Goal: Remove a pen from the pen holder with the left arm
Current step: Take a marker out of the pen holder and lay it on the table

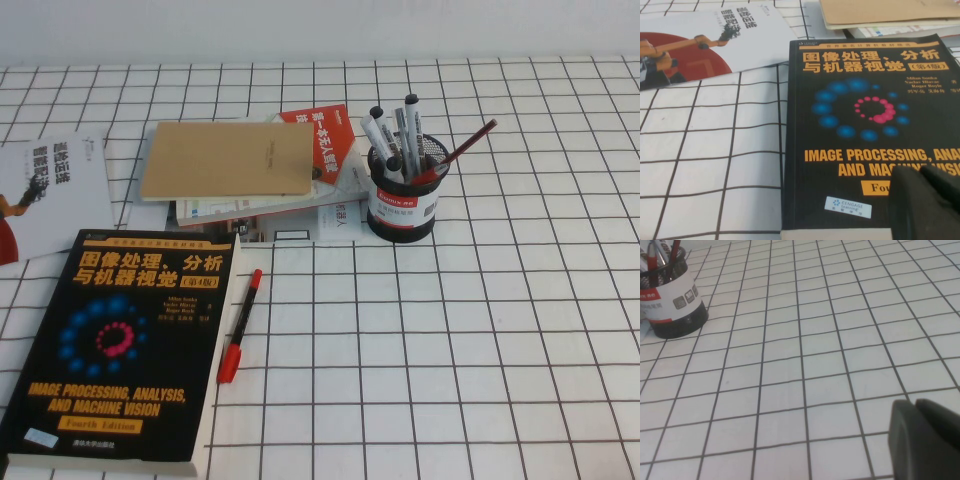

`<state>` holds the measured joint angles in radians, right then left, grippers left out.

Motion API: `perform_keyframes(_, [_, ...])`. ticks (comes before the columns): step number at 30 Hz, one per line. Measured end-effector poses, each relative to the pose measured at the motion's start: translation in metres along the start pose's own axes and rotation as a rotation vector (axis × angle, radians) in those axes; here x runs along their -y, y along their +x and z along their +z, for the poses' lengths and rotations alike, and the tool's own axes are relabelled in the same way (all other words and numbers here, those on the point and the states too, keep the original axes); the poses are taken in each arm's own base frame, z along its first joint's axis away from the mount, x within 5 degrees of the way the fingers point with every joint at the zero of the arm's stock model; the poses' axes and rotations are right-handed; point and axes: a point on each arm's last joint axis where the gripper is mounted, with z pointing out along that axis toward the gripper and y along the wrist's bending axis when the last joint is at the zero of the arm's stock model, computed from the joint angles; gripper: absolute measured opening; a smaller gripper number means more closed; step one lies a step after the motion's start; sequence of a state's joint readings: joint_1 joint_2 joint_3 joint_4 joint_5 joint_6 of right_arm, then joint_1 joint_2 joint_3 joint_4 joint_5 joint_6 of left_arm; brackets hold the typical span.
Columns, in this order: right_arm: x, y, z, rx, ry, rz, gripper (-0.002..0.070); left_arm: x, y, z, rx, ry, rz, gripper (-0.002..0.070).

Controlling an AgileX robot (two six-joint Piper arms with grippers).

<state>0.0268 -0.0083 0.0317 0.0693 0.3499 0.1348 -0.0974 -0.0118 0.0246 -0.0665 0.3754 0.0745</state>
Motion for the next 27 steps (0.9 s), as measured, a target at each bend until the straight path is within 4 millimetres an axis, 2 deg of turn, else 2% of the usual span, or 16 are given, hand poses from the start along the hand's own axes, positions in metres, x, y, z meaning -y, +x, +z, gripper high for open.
perform_keyframes(19, [0.000,0.000,0.000,0.000,0.000,0.000,-0.0016,0.001,-0.001,0.000,0.010,0.007,-0.037,-0.0002])
perform_keyframes(21, [0.000,0.000,0.000,0.000,0.000,0.000,-0.0016,0.003,-0.005,0.000,0.055,0.043,-0.199,-0.0002])
perform_keyframes(25, [0.000,0.000,0.000,0.000,0.000,0.000,-0.0017,0.007,-0.021,-0.003,0.184,0.180,-0.903,-0.0002])
perform_keyframes(27, [0.000,0.000,0.000,0.000,0.000,0.000,-0.0017,0.005,-0.027,-0.004,0.239,0.213,-1.106,-0.0002])
